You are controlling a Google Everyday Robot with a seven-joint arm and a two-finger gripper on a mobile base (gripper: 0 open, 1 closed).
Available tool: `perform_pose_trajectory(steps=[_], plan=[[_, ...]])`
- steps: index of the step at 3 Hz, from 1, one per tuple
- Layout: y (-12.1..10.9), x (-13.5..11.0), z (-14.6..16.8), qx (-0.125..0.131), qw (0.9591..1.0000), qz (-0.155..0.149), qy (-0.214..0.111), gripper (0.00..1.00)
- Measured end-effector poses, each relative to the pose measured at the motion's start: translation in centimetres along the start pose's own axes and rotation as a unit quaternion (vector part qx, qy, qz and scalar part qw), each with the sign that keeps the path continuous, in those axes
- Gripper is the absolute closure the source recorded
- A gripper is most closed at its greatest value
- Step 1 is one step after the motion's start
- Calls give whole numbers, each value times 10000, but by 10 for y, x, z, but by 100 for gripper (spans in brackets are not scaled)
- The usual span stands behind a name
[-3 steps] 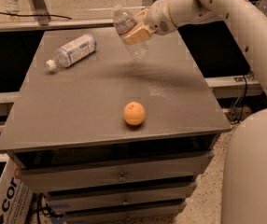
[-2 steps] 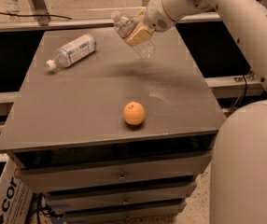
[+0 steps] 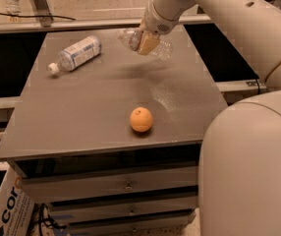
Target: Knock water bottle over
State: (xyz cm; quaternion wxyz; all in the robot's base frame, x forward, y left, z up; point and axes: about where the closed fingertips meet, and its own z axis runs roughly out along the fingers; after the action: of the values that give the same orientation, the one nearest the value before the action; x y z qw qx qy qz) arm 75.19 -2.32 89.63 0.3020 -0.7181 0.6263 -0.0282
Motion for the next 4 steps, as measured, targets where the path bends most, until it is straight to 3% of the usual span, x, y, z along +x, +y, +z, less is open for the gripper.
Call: perform_pose_trajectory(steps=[1, 2, 3, 4], plan=[[5, 13, 10, -81, 9970, -370, 671, 100], [13, 20, 16, -328, 9925, -647, 980, 100], [23, 20, 21, -640, 9882, -921, 1042, 100], [32, 19, 24, -931, 9843, -1149, 958, 82]])
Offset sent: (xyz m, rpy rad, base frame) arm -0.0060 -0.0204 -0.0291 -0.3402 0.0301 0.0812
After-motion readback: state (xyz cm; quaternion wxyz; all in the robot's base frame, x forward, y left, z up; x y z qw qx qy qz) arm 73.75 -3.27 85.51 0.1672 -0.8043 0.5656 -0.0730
